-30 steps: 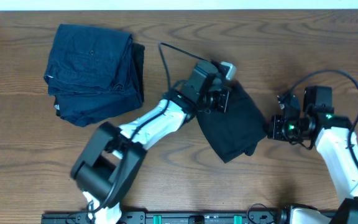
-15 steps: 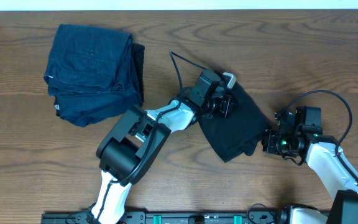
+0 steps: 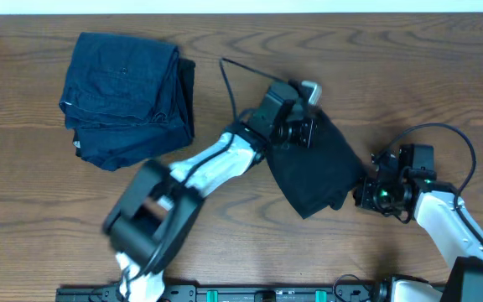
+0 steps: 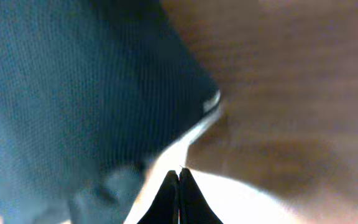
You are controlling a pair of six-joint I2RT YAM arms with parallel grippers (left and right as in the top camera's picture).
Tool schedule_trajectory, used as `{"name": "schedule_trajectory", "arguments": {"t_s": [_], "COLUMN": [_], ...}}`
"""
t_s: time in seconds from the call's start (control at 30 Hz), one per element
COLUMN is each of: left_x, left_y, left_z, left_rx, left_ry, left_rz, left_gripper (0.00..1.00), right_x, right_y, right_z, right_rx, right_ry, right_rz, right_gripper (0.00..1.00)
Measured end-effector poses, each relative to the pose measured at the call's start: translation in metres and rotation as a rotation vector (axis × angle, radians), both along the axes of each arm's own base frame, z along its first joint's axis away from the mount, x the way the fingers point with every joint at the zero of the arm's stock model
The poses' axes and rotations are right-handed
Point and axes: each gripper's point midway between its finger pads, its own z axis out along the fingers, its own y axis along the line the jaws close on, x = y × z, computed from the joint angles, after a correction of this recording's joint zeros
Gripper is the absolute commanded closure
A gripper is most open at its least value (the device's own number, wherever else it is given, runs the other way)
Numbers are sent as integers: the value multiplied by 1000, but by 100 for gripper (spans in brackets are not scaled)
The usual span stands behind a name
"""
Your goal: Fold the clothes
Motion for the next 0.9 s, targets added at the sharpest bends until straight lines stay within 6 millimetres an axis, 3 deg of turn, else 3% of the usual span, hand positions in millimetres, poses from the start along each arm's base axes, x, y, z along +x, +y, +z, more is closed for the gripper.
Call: {"name": "schedule_trajectory", "arguments": {"t_s": [0.1, 0.2, 0.33, 0.57, 0.83, 0.9], "left_x": [-9, -24, -57, -107, -123, -125], "left_y": [0, -9, -29, -56, -47, -48], "left_z": [35, 34, 11, -27, -104, -110], "left_rx": [-44, -49, -23, 37, 157, 149], "left_ry": [-11, 23, 100, 189, 336, 354], "left_rz": [-3, -49, -133, -248, -255, -273], "left_gripper": [85, 85, 85, 85, 85, 86], "right_x": [6, 16, 15, 14, 14, 14], "right_y": [-10, -31, -50, -61, -64, -64], "right_z": [15, 37, 46, 44, 44, 44], "right_rx": [-23, -103, -181, -240, -252, -252], "right_ry": [-37, -112, -130, -121, -121, -119], "right_rz": [-28, -101, -171, -206, -215, -221], "right_gripper": [99, 98, 94, 89, 84, 77]}}
